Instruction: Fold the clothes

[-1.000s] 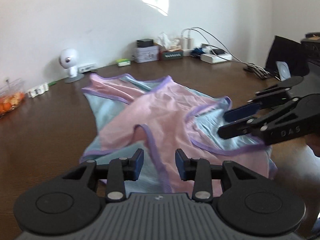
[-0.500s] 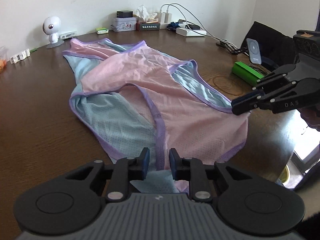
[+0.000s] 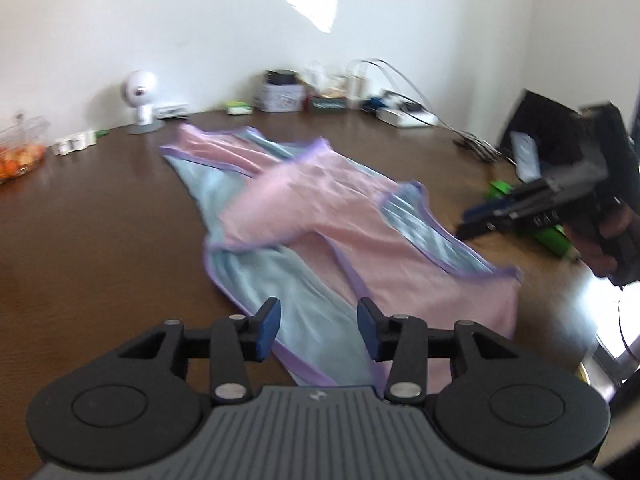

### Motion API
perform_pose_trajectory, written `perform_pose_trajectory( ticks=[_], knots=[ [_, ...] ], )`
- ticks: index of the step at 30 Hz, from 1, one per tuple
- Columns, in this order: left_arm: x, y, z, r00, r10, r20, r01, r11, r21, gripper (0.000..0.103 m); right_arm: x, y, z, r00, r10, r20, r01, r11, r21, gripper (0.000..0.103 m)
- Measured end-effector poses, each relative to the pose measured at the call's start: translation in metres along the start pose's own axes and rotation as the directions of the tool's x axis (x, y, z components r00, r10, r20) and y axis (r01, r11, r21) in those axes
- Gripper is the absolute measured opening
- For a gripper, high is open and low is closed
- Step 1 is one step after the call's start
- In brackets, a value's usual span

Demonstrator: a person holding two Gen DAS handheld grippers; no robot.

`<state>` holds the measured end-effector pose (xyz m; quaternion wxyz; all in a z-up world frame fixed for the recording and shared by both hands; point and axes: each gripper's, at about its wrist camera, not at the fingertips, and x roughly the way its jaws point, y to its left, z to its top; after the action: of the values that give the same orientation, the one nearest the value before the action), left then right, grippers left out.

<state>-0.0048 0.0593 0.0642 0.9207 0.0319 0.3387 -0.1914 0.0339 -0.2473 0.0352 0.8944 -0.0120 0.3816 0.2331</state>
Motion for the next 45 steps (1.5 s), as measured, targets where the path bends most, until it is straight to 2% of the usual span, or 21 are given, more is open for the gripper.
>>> perform_pose_trajectory(
  ticks=[3, 4, 5, 8, 11, 13, 15, 18, 20, 24, 27, 28, 29, 31, 33, 34, 35, 36, 38, 41, 45],
  knots=[
    [0.023, 0.018, 0.032, 0.991, 0.132, 0.004, -0.132, 0.991, -0.006, 0.044, 0.004, -0.007, 0.013, 0.997, -0.055, 0.051, 0.054, 0.998, 0.028, 0.039],
    [0.033, 0.024, 0.044, 0.986, 0.17, 0.005, -0.17, 0.986, 0.0, 0.048, 0.004, -0.012, 0.016, 0.996, -0.047, 0.072, 0.044, 0.998, 0.041, 0.039],
    [0.045, 0.029, 0.058, 0.982, 0.189, 0.005, -0.189, 0.982, 0.012, 0.053, 0.006, -0.016, 0.018, 0.996, -0.042, 0.08, 0.038, 0.998, 0.054, 0.039],
    [0.082, 0.043, 0.099, 0.97, 0.245, 0.006, -0.245, 0.968, 0.053, 0.053, 0.014, -0.025, 0.026, 0.995, -0.06, 0.074, 0.055, 0.996, 0.063, 0.039],
    [0.131, 0.051, 0.132, 0.963, 0.268, -0.02, -0.265, 0.959, 0.1, 0.054, 0.02, -0.026, 0.04, 0.993, -0.088, 0.081, 0.087, 0.996, 0.017, 0.039],
    [0.165, 0.057, 0.147, 0.975, 0.213, -0.064, -0.208, 0.975, 0.081, 0.054, 0.024, -0.024, 0.049, 0.99, -0.106, 0.095, 0.108, 0.994, -0.014, 0.039],
    [0.192, 0.061, 0.154, 0.974, 0.196, -0.115, -0.19, 0.98, 0.065, 0.049, 0.029, -0.024, 0.06, 0.987, -0.132, 0.096, 0.136, 0.99, -0.04, 0.039],
    [0.199, 0.066, 0.152, 0.975, 0.187, -0.122, -0.182, 0.982, 0.054, 0.027, 0.036, -0.025, 0.073, 0.982, -0.159, 0.105, 0.167, 0.983, -0.073, 0.039],
    [0.203, 0.07, 0.151, 0.975, 0.181, -0.126, -0.177, 0.983, 0.046, 0.003, 0.041, -0.026, 0.078, 0.984, -0.149, 0.099, 0.157, 0.984, -0.079, 0.039],
    [0.213, 0.077, 0.148, 0.976, 0.169, -0.135, -0.167, 0.986, 0.03, 0.001, 0.058, -0.023, 0.079, 0.991, -0.115, 0.061, 0.12, 0.989, -0.087, 0.039],
    [0.21, 0.088, 0.157, 0.985, 0.124, -0.119, -0.133, 0.989, -0.07, 0.001, 0.073, -0.014, 0.078, 0.995, -0.089, 0.035, 0.093, 0.989, -0.118, 0.039],
    [0.209, 0.091, 0.16, 0.987, 0.106, -0.119, -0.119, 0.988, -0.103, 0.007, 0.077, -0.01, 0.078, 0.996, -0.082, 0.029, 0.085, 0.988, -0.131, 0.039],
    [0.214, 0.089, 0.162, 0.986, 0.094, -0.14, -0.11, 0.988, -0.108, 0.026, 0.081, -0.006, 0.079, 0.997, -0.077, 0.026, 0.08, 0.986, -0.144, 0.039],
    [0.225, 0.074, 0.16, 0.975, 0.135, -0.178, -0.139, 0.99, -0.014, 0.04, 0.087, 0.001, 0.082, 0.997, -0.072, 0.024, 0.075, 0.984, -0.164, 0.039],
    [0.231, 0.061, 0.153, 0.969, 0.178, -0.171, -0.169, 0.983, 0.069, 0.039, 0.09, 0.006, 0.086, 0.997, -0.07, 0.028, 0.074, 0.982, -0.176, 0.039],
    [0.231, 0.06, 0.152, 0.972, 0.172, -0.161, -0.164, 0.984, 0.064, 0.029, 0.092, 0.006, 0.09, 0.997, -0.069, 0.033, 0.073, 0.981, -0.179, 0.039],
    [0.232, 0.062, 0.151, 0.974, 0.161, -0.158, -0.156, 0.987, 0.048, 0.009, 0.093, 0.005, 0.096, 0.997, -0.07, 0.042, 0.077, 0.981, -0.181, 0.039],
    [0.231, 0.063, 0.151, 0.974, 0.163, -0.156, -0.159, 0.987, 0.038, 0.006, 0.096, 0.003, 0.104, 0.996, -0.073, 0.057, 0.082, 0.98, -0.181, 0.039],
    [0.23, 0.068, 0.151, 0.974, 0.164, -0.153, -0.164, 0.986, 0.013, 0.005, 0.106, -0.005, 0.125, 0.993, -0.08, 0.092, 0.095, 0.98, -0.174, 0.041],
    [0.219, 0.085, 0.151, 0.979, 0.152, -0.138, -0.162, 0.985, -0.065, 0.004, 0.142, -0.025, 0.163, 0.99, -0.12, 0.076, 0.13, 0.981, -0.143, 0.042],
    [0.197, 0.115, 0.15, 0.98, 0.178, -0.092, -0.19, 0.972, -0.139, 0.003, 0.194, -0.049, 0.182, 0.965, -0.262, -0.015, 0.259, 0.958, -0.123, 0.04]
  ],
)
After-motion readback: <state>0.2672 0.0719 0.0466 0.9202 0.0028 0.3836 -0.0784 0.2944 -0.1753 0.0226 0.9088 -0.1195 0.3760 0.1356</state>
